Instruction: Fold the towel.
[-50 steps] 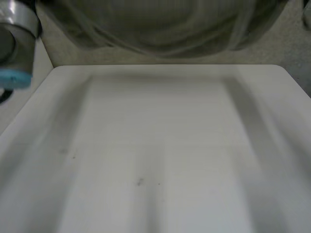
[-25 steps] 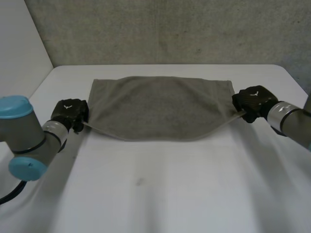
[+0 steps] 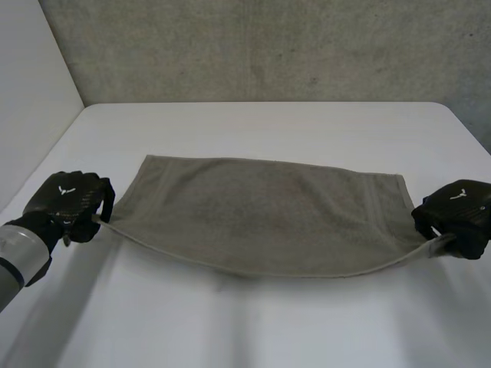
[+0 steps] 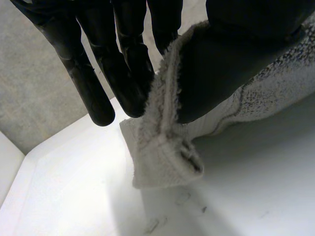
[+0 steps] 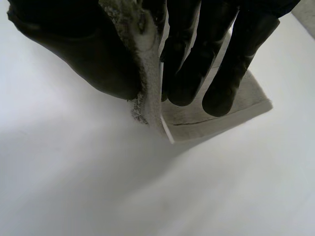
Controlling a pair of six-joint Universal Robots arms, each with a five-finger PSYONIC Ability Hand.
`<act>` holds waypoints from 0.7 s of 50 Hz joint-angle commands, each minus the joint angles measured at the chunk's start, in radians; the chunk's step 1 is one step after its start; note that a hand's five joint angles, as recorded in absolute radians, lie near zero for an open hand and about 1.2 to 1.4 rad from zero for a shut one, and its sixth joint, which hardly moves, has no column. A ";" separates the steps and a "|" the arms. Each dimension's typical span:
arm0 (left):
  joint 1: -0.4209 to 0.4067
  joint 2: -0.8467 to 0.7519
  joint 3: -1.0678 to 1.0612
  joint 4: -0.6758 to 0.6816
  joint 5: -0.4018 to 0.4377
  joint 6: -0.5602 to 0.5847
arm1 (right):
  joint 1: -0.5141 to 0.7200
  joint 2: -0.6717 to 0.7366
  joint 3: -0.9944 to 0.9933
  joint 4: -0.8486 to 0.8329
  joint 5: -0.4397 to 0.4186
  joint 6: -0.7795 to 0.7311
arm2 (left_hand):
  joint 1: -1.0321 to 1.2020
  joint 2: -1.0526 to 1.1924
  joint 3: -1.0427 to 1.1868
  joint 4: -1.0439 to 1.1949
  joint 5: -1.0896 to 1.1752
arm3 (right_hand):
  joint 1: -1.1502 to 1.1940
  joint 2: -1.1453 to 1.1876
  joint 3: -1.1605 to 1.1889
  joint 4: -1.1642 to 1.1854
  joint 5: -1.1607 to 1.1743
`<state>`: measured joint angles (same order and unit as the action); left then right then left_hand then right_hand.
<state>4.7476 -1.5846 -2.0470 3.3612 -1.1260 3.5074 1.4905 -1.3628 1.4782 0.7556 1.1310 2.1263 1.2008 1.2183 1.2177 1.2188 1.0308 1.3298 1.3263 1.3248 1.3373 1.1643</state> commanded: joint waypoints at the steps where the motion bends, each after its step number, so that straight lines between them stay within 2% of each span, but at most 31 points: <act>1: -0.017 -0.177 0.138 0.029 0.012 0.010 | 0.011 0.099 -0.064 -0.137 0.003 0.053 | 0.195 0.178 0.179 0.178 0.191 | 0.066 0.070 0.071 0.059 0.057; 3: -0.032 -0.233 0.192 0.032 0.012 0.007 | 0.030 0.189 -0.133 -0.220 0.026 0.137 | 0.195 0.178 0.179 0.178 0.191 | 0.066 0.070 0.071 0.059 0.057; 4: -0.032 -0.233 0.192 0.032 0.012 0.007 | 0.030 0.189 -0.133 -0.220 0.026 0.138 | 0.195 0.178 0.179 0.178 0.191 | 0.066 0.070 0.071 0.059 0.057; 6: -0.075 -0.361 0.321 0.037 0.008 0.002 | 0.047 0.232 -0.174 -0.252 0.043 0.188 | 0.195 0.178 0.179 0.178 0.191 | 0.066 0.070 0.071 0.059 0.057; 8: -0.090 -0.420 0.394 0.038 0.006 -0.004 | 0.097 0.338 -0.266 -0.312 0.096 0.280 | 0.195 0.178 0.179 0.178 0.191 | 0.066 0.070 0.071 0.059 0.057; 16: -0.156 -0.681 0.752 0.050 0.003 -0.007 | 0.162 0.542 -0.478 -0.445 0.231 0.421 | 0.195 0.178 0.179 0.178 0.191 | 0.066 0.070 0.071 0.059 0.057; 20: -0.170 -0.832 0.960 0.050 -0.026 -0.019 | 0.186 0.605 -0.549 -0.481 0.260 0.452 | 0.195 0.178 0.179 0.178 0.191 | 0.066 0.070 0.071 0.059 0.057; 25: -0.186 -0.952 1.121 0.044 -0.060 -0.027 | 0.203 0.671 -0.624 -0.521 0.291 0.477 | 0.195 0.178 0.179 0.178 0.191 | 0.066 0.070 0.071 0.059 0.057; 34: -0.202 -1.072 1.298 0.018 -0.109 -0.028 | 0.223 0.749 -0.705 -0.581 0.343 0.475 | 0.195 0.178 0.179 0.178 0.191 | 0.066 0.070 0.071 0.059 0.057; 35: -0.202 -1.089 1.318 0.009 -0.116 -0.028 | 0.225 0.760 -0.719 -0.584 0.348 0.475 | 0.195 0.178 0.179 0.178 0.191 | -0.246 -0.243 -0.241 -0.254 -0.255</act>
<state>4.5529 -2.6067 -0.8223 3.3954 -1.2073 3.4788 1.7088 -0.6429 0.8013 0.1994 1.4579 2.6063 1.2045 1.2184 1.2179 1.2188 1.0308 1.3298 1.3263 1.3248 1.3373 1.1722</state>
